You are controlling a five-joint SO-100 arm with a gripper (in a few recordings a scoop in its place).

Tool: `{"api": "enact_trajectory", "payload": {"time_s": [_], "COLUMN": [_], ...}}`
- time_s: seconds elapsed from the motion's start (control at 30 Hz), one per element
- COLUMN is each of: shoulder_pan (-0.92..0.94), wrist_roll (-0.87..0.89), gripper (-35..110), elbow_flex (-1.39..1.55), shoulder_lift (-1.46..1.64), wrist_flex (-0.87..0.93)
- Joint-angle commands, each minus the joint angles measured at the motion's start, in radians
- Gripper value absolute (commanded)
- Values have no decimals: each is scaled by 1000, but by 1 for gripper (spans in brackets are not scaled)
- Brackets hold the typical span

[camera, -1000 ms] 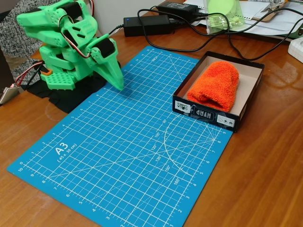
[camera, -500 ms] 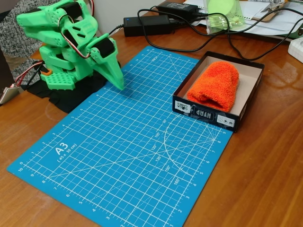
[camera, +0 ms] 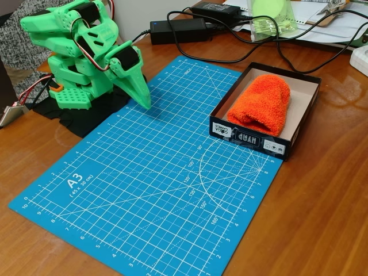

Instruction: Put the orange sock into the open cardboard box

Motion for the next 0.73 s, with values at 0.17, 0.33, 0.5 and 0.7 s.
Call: {"api": "enact_trajectory", "payload": {"time_s": [0.17, 0.33, 0.5, 0.7], "shoulder_pan": [11, 17, 25, 26], "wrist_roll": [11, 14, 23, 25], "gripper": [0, 0, 0, 0], "elbow_flex": [12, 14, 14, 14], "shoulder_lift": [15, 17, 17, 17], "wrist_flex": [-3, -3, -3, -3]}}
